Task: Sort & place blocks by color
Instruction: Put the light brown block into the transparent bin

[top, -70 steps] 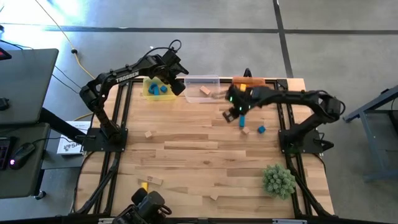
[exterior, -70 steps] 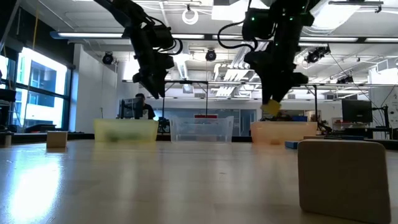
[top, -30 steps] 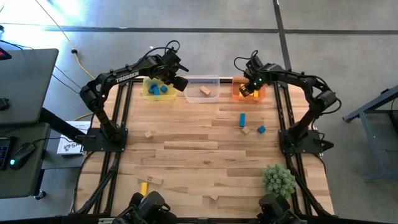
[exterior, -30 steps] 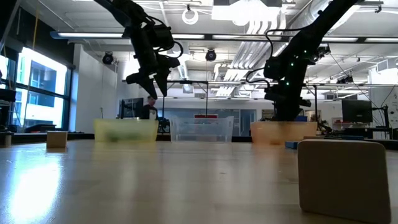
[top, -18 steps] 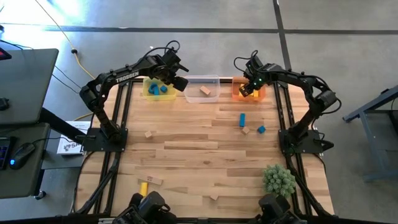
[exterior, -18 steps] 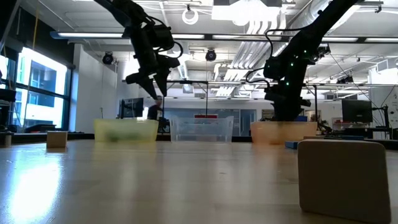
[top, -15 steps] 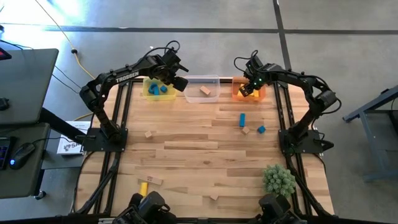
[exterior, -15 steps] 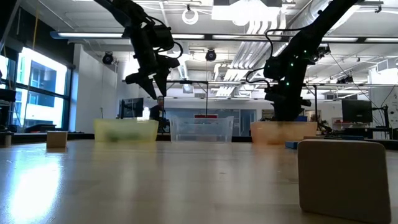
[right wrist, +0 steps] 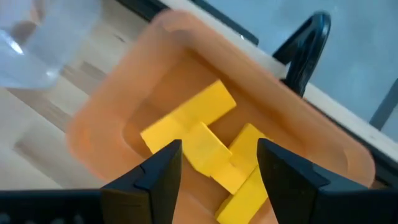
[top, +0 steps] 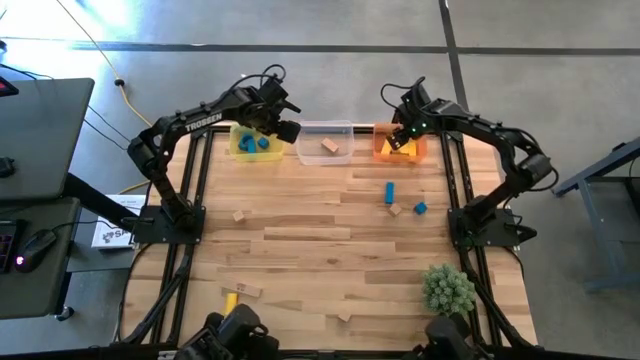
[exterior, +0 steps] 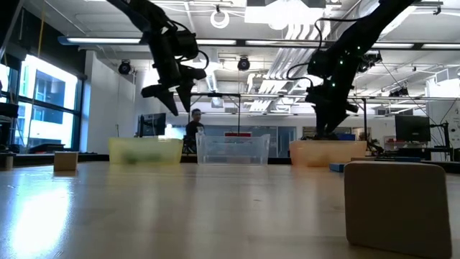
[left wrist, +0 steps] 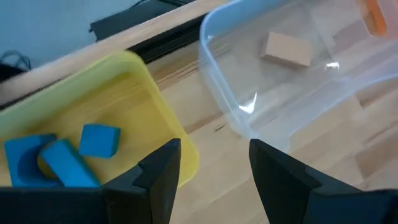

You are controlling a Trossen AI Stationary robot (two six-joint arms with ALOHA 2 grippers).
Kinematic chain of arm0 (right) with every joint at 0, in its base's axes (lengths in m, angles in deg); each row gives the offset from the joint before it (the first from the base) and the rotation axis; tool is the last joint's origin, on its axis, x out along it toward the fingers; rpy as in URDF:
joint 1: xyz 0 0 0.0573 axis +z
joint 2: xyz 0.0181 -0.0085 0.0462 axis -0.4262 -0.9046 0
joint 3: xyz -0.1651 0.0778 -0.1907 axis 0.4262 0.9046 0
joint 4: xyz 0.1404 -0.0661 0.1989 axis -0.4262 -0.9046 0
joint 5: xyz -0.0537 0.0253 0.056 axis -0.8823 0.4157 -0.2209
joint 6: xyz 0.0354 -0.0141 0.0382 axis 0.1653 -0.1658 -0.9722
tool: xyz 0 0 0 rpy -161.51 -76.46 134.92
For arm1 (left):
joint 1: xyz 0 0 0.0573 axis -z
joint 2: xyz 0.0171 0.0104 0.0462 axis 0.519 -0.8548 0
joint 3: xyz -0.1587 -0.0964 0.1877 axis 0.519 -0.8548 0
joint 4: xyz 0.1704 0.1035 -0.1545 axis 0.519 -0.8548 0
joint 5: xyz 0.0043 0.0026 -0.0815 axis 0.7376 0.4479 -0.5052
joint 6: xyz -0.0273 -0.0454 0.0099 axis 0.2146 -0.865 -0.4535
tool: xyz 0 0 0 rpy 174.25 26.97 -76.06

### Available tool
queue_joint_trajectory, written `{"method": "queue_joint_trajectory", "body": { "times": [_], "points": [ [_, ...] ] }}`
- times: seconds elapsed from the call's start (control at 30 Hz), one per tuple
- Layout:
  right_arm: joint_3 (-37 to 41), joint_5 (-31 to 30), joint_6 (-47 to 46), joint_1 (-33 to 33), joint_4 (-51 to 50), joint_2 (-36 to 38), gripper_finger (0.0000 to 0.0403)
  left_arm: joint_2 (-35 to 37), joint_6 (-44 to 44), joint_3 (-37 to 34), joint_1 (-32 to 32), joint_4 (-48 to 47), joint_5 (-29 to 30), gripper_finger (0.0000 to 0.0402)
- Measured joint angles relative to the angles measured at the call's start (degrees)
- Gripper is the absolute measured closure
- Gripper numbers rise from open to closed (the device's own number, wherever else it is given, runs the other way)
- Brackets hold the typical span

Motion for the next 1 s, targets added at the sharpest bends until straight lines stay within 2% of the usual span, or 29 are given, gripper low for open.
{"method": "queue_joint_trajectory", "body": {
  "times": [0.17,0.27,0.57,1.0],
  "points": [
    [-0.02,2.45,-0.01,0.04,1.91,1.44,0.0206,0.0,0.32,0.0,-0.72,-4.69,-7.78,0.022],
    [-0.02,3.07,-0.02,0.06,2.42,1.5,0.0206,0.0,0.61,0.0,0.18,-8.83,-9.69,0.022],
    [-0.02,3.32,-0.02,0.04,1.84,1.5,0.0206,0.0,5.62,0.0,6.1,-18.39,-9.0,0.022],
    [-0.02,3.97,-3.23,0.63,-4.77,1.5,0.0206,0.0,9.86,-0.03,14.83,-27.96,-1.7,0.022]
  ]
}}
